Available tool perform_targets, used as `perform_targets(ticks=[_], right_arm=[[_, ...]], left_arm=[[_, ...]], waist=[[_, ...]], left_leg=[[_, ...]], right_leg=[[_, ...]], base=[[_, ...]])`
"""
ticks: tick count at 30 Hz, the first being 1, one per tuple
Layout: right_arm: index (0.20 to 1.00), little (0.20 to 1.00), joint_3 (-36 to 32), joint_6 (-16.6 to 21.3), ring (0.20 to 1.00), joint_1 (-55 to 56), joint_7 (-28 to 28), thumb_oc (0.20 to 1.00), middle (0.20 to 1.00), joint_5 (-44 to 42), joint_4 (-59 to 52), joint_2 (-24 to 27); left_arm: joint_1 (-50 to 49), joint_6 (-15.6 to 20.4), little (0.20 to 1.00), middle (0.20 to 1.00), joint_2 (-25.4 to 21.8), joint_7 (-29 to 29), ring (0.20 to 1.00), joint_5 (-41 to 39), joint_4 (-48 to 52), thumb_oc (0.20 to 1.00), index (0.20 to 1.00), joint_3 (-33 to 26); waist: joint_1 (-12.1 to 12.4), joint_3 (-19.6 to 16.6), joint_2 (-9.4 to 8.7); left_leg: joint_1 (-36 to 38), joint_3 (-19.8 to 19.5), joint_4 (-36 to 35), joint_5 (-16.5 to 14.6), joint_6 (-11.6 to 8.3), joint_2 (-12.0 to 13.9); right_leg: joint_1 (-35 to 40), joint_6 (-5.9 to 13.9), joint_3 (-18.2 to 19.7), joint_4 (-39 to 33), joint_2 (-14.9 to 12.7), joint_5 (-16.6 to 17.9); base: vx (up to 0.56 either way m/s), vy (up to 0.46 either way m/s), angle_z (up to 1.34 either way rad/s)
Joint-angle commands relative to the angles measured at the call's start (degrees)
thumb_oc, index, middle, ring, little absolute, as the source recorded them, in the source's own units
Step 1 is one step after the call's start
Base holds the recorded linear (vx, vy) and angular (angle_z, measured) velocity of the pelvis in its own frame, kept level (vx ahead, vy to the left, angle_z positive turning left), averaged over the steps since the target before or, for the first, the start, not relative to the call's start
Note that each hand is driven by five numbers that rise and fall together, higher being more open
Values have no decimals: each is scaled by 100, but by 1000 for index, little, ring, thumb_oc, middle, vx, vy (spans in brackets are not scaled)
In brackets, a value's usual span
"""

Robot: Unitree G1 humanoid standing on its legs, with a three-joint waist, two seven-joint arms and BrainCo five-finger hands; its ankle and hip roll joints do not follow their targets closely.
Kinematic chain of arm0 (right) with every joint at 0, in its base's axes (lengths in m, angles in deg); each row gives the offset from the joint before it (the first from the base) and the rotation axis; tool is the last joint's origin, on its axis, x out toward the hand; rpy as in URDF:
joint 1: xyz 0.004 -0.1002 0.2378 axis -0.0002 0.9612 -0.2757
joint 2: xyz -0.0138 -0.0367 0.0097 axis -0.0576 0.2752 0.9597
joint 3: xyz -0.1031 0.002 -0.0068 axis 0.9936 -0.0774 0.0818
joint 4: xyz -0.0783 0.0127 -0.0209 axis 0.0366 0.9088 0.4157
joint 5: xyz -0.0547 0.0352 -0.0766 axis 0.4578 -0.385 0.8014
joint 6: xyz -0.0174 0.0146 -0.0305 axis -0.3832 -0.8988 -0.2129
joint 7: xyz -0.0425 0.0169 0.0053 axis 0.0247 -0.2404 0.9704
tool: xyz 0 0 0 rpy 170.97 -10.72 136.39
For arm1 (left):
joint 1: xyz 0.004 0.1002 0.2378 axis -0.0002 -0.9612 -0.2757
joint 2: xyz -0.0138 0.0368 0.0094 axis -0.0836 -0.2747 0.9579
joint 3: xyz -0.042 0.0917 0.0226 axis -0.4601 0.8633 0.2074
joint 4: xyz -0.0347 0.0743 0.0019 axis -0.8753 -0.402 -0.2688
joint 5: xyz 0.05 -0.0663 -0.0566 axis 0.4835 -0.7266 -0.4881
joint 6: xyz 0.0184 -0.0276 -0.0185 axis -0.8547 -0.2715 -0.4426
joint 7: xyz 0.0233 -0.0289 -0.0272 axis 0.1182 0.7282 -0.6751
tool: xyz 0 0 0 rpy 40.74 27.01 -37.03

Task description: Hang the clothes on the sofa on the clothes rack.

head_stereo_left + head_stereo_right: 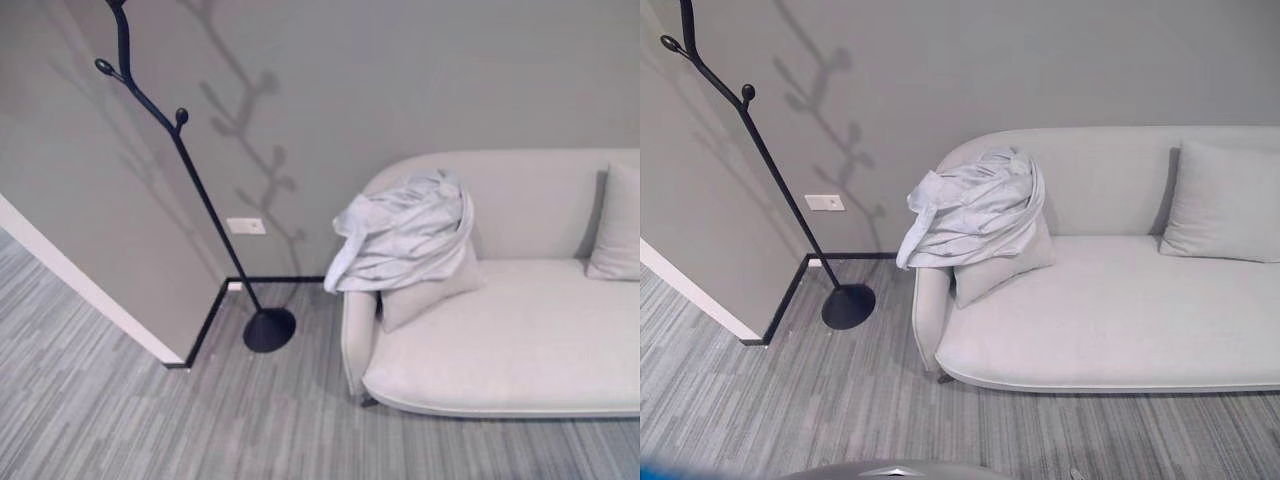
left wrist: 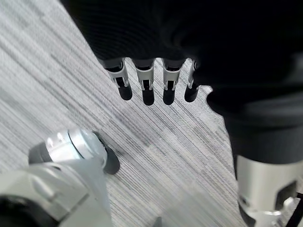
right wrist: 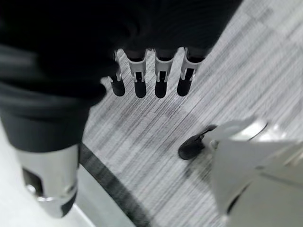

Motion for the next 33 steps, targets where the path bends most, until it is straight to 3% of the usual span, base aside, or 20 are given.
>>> perform_targets(ticks=[1,12,22,29,30,33], right_arm=[[1000,1000,-97,113,1000,-248,25,1000,1000,-406,340,-85],[1000,1000,51,87,1000,-214,120,1000,1000,-56,388,-51],[1000,1000,100,69,1000,-234,96,1000,1000,20,369,-48],[1000,1000,145,56,1000,-262,106,1000,1000,150,367,35],[1000,1000,225,84,1000,-344,159,1000,1000,299,316,131],[1000,1000,265,128,1000,-569,265,1000,1000,448,303,328]], left_arm=[[346,112,1000,1000,-108,-34,1000,-141,-424,1000,1000,-114],[417,122,1000,1000,24,25,1000,171,-357,1000,1000,290],[365,89,1000,1000,83,78,1000,46,-427,1000,1000,215],[539,194,1000,1000,150,17,1000,-65,-120,1000,1000,472],[704,239,1000,1000,216,18,1000,-77,257,1000,1000,732],[848,327,1000,1000,313,-25,1000,168,652,1000,1000,1149]], waist=[[-37,-33,-154],[-90,-41,-140],[-65,-53,-127],[-115,78,-72],[-98,379,-131],[-58,616,-82]], left_leg=[[-422,-697,-103,-42,-348,48],[-396,-672,-103,-59,-356,64],[-432,-693,-103,-20,-384,89],[-418,-754,-103,38,-413,169],[-781,-666,559,-62,-437,102],[-1356,-650,1237,-148,-487,45]], right_leg=[[135,278,-88,138,-317,-360],[130,259,-95,227,-309,-394],[142,233,-124,224,-262,-420],[32,144,-81,585,-202,-594],[-10,67,-3,702,-244,-623],[-210,23,200,960,-254,-759]], base=[[0,0,0],[0,0,0],[0,0,0],[-20,-20,5],[-137,-17,8],[-108,48,4]])
